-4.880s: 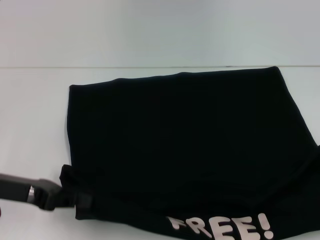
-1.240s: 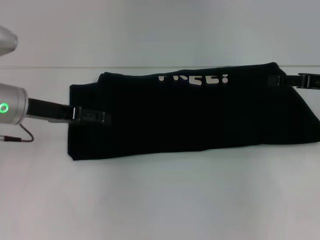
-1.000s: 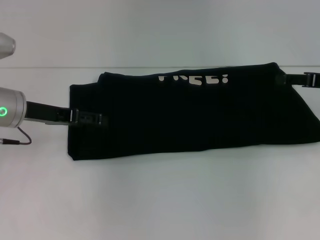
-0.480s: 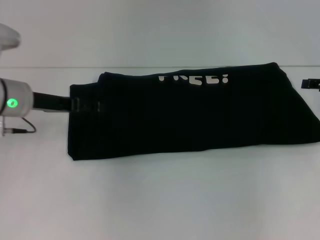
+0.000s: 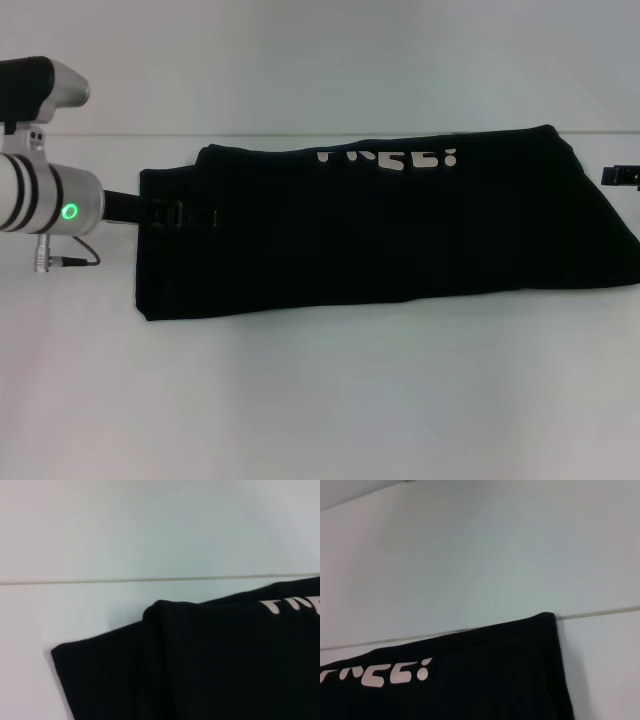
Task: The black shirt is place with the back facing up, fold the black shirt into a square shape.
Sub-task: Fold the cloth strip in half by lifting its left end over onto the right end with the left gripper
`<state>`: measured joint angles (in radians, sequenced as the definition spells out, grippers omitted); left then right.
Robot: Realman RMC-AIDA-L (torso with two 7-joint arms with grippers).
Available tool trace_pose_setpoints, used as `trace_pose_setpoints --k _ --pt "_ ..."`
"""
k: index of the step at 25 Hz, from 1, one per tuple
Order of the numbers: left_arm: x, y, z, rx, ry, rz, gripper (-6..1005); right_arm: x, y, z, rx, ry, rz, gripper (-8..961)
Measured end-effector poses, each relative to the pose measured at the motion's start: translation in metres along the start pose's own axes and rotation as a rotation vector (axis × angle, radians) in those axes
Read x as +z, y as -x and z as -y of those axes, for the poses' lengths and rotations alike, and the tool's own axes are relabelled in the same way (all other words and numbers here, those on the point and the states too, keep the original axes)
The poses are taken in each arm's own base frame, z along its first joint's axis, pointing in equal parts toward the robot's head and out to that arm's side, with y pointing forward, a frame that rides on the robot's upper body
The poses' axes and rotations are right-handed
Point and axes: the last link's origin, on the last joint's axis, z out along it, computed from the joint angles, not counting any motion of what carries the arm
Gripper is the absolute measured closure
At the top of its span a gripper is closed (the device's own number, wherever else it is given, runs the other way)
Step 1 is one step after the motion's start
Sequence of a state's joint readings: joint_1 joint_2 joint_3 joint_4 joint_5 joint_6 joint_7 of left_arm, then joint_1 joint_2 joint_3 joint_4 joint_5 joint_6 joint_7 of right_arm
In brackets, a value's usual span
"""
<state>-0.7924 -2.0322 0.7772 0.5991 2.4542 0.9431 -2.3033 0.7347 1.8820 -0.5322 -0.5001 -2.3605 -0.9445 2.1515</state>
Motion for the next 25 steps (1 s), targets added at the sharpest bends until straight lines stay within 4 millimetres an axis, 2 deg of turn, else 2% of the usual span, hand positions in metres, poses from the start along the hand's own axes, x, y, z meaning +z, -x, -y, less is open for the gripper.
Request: trace_pose_setpoints --k 7,25 --pt "0.015 -0.001 -0.004 -0.014 -0.04 -0.025 101 0.001 0.0 -0.001 -0.004 0.0 -0.003 294" --pt "0.023 0.003 -0.008 0.009 -0.067 -0.025 137 0.002 0.001 -0.002 -0.009 -0.007 0.003 295"
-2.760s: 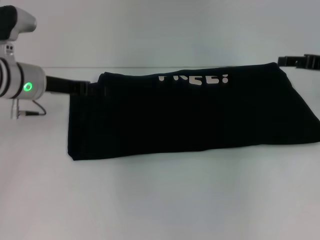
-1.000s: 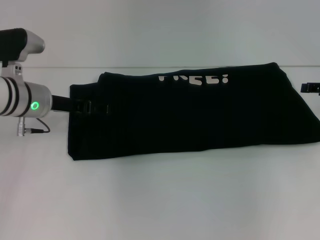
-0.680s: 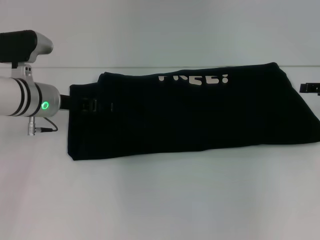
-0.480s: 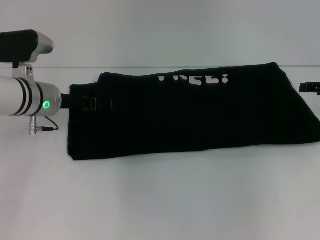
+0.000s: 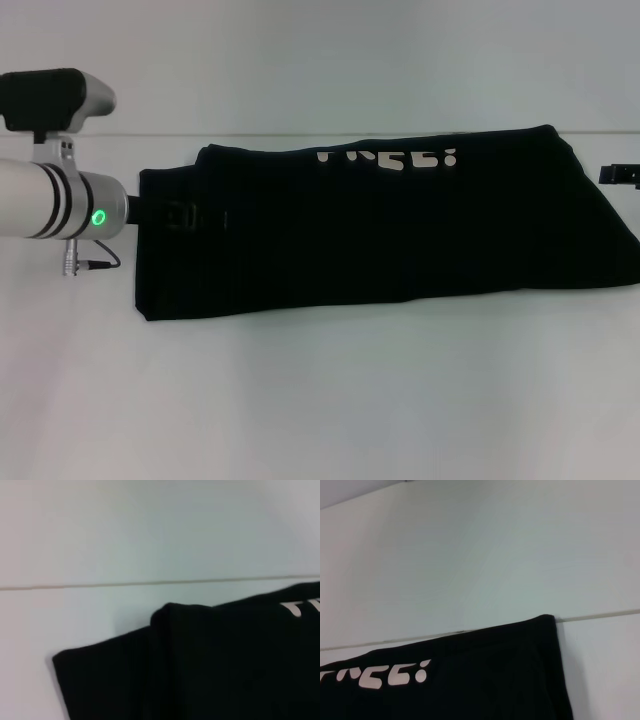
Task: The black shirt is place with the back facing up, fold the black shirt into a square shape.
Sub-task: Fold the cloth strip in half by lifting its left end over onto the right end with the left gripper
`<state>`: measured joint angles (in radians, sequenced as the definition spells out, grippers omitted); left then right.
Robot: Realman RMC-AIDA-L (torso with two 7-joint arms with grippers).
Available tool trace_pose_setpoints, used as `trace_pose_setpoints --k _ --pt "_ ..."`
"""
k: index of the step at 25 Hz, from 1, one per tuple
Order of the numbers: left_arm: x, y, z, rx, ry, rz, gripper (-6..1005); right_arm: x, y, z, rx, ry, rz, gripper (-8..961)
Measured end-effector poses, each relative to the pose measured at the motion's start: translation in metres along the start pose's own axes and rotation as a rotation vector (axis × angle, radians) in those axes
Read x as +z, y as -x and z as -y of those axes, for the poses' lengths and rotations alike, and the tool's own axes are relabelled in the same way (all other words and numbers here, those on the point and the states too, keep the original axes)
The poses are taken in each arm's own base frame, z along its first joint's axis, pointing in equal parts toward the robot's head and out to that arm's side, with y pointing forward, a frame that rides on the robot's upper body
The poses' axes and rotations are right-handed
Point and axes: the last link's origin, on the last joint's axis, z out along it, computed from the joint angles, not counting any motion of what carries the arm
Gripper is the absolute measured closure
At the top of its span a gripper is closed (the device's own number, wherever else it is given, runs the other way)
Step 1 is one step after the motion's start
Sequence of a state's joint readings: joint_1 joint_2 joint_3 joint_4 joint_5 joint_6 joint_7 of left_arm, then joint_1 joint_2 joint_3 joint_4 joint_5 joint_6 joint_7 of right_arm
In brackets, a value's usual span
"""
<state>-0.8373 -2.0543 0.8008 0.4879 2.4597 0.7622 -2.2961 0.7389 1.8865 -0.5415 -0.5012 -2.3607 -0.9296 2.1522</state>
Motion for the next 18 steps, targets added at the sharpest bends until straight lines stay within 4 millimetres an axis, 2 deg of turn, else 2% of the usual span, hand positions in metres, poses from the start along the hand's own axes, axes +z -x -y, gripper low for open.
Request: trace_pose_setpoints --k 15,18 --pt "-0.0001 -0.0044 -0.0008 0.048 -0.015 -0.002 168 0.0004 0.0 -0.0002 0.0 -0.001 0.002 294" --pt "0.0 -0.0041 -0.0004 0.05 -0.017 0.0 299 0.0003 -0.0004 0.0001 0.001 -0.002 0.001 294"
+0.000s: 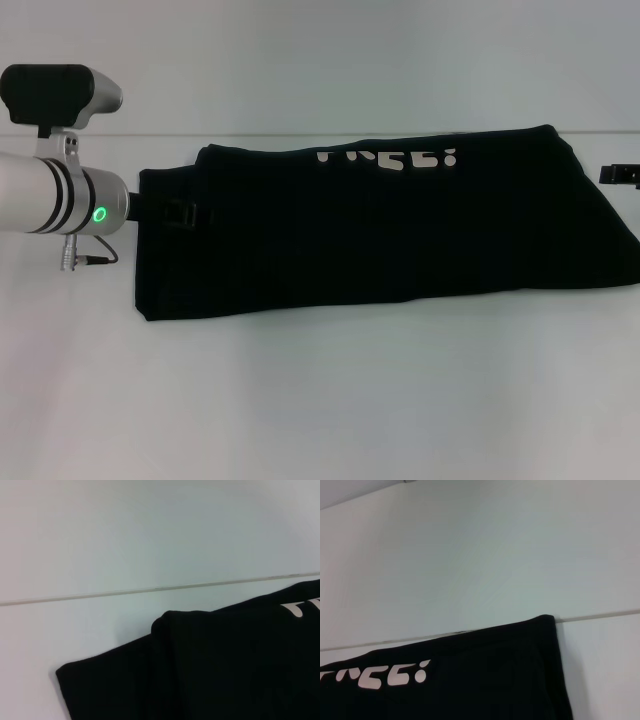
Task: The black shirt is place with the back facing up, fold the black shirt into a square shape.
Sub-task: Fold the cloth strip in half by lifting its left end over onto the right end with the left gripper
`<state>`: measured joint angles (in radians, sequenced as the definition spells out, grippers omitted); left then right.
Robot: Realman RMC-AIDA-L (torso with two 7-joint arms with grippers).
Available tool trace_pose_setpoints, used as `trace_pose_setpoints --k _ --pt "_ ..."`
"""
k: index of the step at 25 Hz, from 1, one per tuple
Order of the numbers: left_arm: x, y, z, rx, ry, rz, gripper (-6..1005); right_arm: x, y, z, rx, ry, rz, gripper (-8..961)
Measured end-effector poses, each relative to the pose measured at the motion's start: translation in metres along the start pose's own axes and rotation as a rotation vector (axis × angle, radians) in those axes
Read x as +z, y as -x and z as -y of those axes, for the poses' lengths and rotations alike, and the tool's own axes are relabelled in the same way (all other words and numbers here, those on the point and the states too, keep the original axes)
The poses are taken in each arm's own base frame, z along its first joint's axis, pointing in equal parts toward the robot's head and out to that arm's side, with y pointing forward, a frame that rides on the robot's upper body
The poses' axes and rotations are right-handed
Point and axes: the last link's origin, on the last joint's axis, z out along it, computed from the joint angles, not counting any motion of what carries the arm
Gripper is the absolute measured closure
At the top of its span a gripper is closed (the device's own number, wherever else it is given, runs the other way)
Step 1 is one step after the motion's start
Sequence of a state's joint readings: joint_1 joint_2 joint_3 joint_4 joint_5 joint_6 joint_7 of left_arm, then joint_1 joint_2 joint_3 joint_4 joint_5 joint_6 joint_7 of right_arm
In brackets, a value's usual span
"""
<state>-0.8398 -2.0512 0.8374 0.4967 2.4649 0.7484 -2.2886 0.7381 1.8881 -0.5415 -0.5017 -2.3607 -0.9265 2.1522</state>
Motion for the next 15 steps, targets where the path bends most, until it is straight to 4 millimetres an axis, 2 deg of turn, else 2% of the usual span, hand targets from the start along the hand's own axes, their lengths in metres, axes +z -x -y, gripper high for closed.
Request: trace_pose_setpoints --k 2,4,11,15 --pt "0.0 0.0006 0.0007 0.005 -0.004 0.004 386 -0.0001 -0.0004 0.0003 0.001 -0.001 0.0 295" --pt "0.0002 0.0009 0.002 0.008 -0.013 0.004 628 -0.0003 -0.001 0.0008 0.002 -0.001 -0.001 295" --pt "0.0013 0.001 0.0026 0.008 -0.025 -0.001 855 -0.0011 -0.0033 0.0028 0.006 -0.005 -0.003 295" --pt "0.0012 0.0013 0.002 0.006 -0.021 0.002 913 -0.0018 -0.0032 0.0053 0.007 -0.016 0.002 295"
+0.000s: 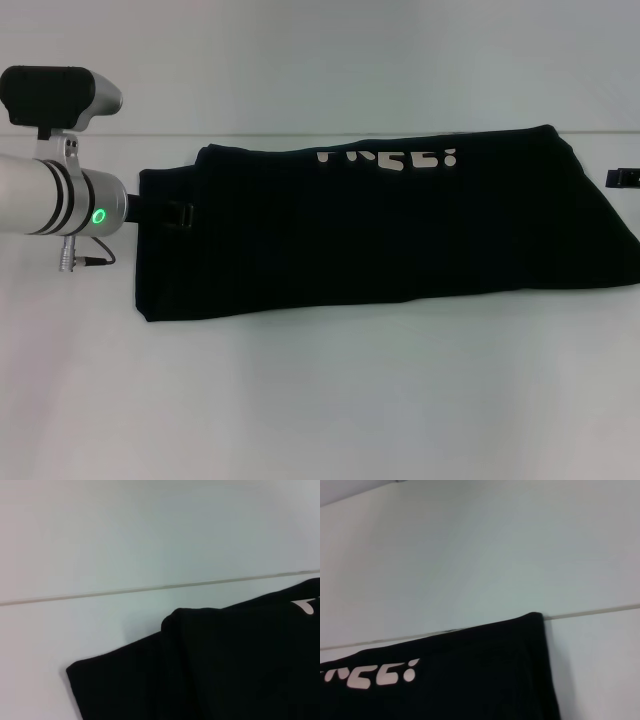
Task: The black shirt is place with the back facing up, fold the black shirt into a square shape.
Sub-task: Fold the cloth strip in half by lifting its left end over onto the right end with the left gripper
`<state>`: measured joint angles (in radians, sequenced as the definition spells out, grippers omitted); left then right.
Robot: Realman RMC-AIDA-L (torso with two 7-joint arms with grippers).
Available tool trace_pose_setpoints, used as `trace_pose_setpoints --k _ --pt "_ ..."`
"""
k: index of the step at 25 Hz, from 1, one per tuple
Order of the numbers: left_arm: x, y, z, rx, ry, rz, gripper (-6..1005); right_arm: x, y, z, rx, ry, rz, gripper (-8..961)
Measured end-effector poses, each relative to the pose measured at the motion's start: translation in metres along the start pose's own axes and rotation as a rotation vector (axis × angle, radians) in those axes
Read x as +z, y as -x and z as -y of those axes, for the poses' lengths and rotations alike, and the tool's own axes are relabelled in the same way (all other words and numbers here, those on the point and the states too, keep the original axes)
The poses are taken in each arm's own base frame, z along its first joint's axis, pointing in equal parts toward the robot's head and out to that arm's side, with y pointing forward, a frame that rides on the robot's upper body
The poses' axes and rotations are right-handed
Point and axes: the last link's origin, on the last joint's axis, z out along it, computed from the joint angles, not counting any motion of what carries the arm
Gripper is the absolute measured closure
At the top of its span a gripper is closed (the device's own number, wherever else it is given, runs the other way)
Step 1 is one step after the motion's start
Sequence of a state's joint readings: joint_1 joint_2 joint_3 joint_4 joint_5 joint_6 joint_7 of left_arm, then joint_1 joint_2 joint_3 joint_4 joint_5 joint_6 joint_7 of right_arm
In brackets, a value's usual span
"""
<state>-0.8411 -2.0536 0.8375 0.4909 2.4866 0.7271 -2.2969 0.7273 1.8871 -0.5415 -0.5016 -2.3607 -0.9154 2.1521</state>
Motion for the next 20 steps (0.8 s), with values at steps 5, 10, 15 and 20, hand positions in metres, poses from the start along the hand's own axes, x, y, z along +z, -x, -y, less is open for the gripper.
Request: trace_pose_setpoints --k 5,10,15,20 --pt "-0.0009 -0.0003 0.0004 -0.002 0.004 0.002 986 -0.0012 -0.0013 0.0051 0.006 -0.023 -0.003 294" --pt "-0.0028 0.0 0.0036 -0.01 0.002 0.0 1000 -0.0024 -0.0047 0.0104 0.019 -0.061 -0.048 294" --pt "-0.0053 -0.0017 0.0071 -0.016 -0.003 -0.01 999 -0.0012 -0.0065 0.0081 0.019 -0.057 -0.063 295" --pt "-0.0063 -0.0027 0.0074 -0.013 -0.001 -0.01 1000 0.0004 -0.0078 0.0062 0.013 -0.056 -0.068 294"
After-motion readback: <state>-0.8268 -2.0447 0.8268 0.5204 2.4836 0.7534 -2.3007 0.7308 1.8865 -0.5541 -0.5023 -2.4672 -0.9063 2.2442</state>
